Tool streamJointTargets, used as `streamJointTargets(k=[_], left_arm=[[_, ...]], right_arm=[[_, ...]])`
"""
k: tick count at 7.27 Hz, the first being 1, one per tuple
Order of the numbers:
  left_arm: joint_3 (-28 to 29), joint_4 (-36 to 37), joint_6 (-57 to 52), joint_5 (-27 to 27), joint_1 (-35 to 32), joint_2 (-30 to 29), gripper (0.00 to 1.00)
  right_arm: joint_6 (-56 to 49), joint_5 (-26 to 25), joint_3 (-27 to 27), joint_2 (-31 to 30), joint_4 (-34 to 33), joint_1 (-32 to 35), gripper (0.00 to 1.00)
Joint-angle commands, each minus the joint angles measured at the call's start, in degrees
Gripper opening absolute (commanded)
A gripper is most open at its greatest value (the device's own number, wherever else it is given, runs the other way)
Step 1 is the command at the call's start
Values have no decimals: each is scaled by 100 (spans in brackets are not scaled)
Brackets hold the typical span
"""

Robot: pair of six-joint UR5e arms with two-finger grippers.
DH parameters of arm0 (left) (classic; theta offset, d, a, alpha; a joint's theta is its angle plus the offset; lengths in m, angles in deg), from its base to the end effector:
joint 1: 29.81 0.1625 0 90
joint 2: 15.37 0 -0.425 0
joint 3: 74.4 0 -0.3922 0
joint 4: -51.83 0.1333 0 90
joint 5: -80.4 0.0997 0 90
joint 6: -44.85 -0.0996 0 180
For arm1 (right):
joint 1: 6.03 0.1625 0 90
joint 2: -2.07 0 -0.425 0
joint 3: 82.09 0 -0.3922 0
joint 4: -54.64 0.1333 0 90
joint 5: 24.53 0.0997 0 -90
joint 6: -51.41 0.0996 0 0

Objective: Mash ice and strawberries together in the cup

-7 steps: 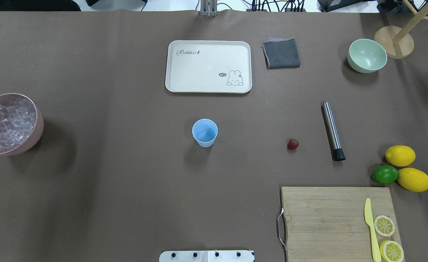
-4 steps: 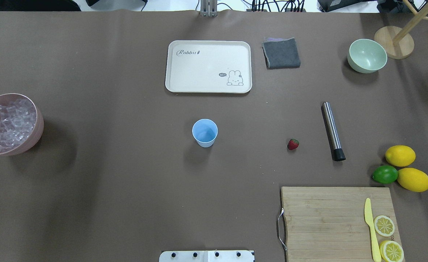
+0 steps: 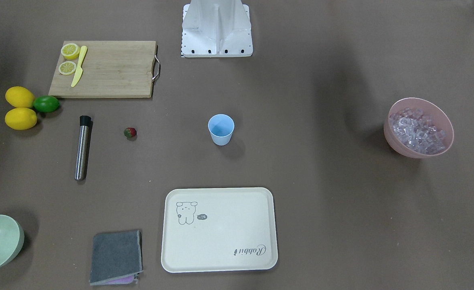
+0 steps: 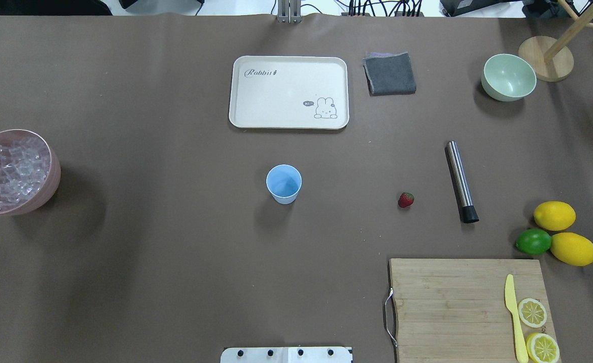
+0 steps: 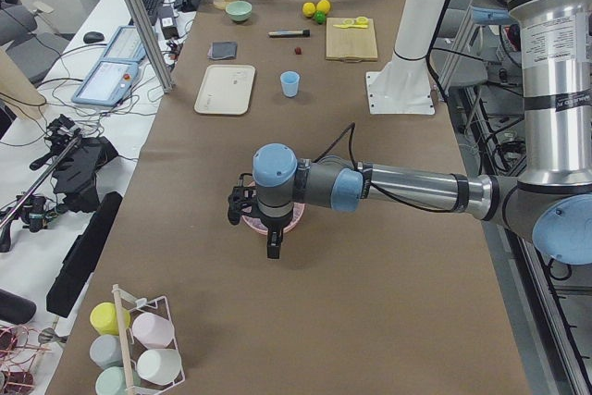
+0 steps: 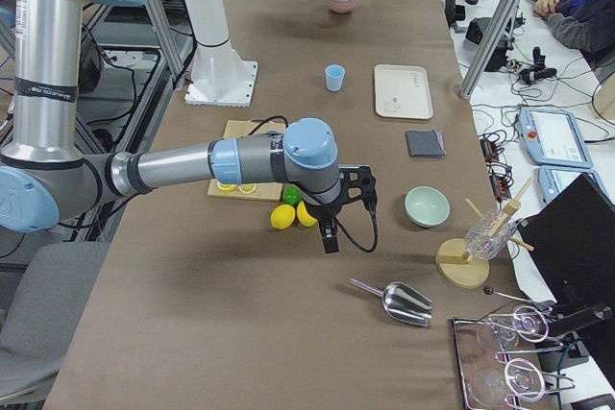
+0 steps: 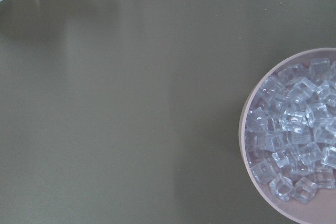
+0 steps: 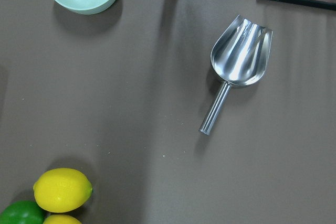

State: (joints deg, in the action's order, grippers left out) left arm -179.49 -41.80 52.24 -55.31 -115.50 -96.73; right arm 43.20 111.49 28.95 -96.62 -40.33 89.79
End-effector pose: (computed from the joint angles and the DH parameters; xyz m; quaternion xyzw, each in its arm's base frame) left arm -0.0290 -0.4396 0.5896 0.0411 0.3931 0.0094 0.9185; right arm 0.1046 -0.4182 0.5545 0.1064 -0.3799 -0.0443 0.9178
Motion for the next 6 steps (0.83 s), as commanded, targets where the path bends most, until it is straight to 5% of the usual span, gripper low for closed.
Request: streamJointTargets(k=[1, 3, 6], left_arm=[[-63, -415, -9, -8, -18, -125, 98], [-3, -2464, 391, 0, 0, -144, 98], [218, -2897, 1566, 97, 762, -223, 98]], right_arm=[[12, 47, 14, 16, 4, -37, 100], [91, 152, 50, 146, 4, -116, 100], [731, 144, 129, 331, 13, -493, 100]])
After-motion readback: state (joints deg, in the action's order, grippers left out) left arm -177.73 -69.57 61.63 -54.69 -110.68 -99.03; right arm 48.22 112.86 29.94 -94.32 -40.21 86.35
